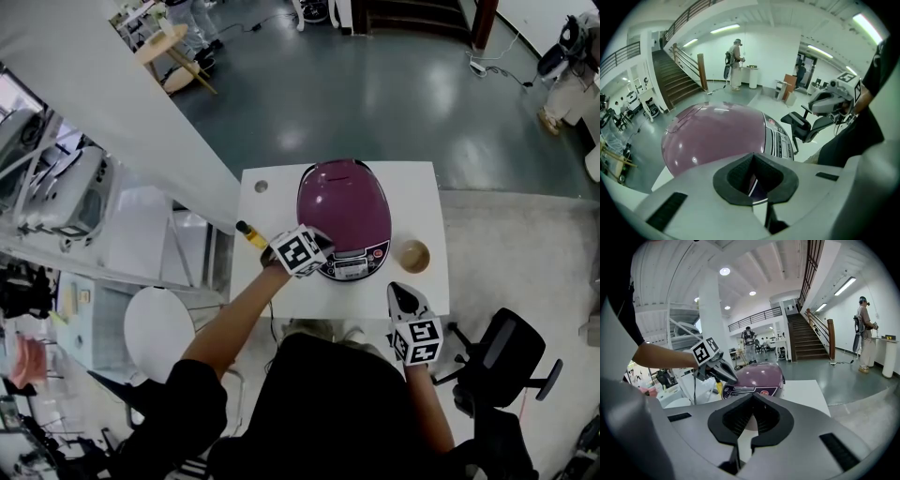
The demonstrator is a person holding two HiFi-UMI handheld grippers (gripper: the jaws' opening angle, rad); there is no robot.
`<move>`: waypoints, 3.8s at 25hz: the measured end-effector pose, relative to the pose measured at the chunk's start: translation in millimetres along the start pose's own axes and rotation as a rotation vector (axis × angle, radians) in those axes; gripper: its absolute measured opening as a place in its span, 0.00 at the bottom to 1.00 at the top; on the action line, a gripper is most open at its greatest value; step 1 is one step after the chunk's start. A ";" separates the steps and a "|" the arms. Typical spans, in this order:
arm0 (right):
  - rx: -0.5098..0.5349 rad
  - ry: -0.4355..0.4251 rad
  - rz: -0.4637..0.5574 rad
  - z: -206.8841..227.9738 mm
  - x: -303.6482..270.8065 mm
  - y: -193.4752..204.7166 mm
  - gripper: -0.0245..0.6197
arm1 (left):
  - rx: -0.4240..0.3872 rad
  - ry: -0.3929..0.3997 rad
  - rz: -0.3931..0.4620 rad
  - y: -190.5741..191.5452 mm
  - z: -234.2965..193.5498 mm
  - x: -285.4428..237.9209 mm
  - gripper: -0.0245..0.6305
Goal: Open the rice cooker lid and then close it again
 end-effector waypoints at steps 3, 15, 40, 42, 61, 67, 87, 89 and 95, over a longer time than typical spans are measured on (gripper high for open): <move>-0.008 -0.005 -0.001 -1.6 3.3 3.0 0.04 | 0.019 0.008 0.034 -0.2 -0.9 1.9 0.04; -0.044 -0.011 -0.016 -7.2 20.9 23.1 0.04 | 0.126 -0.045 0.256 6.8 17.2 30.2 0.04; -0.025 0.081 -0.013 -135.3 49.0 10.6 0.04 | 0.501 -0.124 0.752 184.3 160.4 161.5 0.04; -0.016 0.080 -0.019 -158.0 60.3 12.2 0.04 | 0.507 -0.110 0.774 192.8 170.6 177.6 0.04; 0.068 0.114 0.137 -205.2 160.5 4.9 0.04 | 0.528 -0.284 0.905 255.8 254.3 233.4 0.04; 0.103 0.102 0.171 -162.9 215.3 20.1 0.04 | 0.525 -0.367 0.919 229.5 302.3 221.4 0.04; 0.135 -0.013 0.249 -101.4 332.9 70.0 0.04 | 0.507 -0.600 0.976 177.4 449.9 188.2 0.04; 0.143 -0.006 0.244 -100.1 334.4 72.0 0.04 | 0.503 -0.600 0.983 179.0 451.4 188.5 0.04; 0.149 0.036 0.240 -97.1 340.8 73.2 0.04 | 0.484 -0.585 0.985 180.9 453.5 186.9 0.04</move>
Point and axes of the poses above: the fingertips, and each gripper's own axes: x backward along the fingers, z to its right, y out of its underside, the point moved 1 cm from there along x, backward along the fingers, and after that the axes turned 11 degrees about x, right-handed, at the moved point
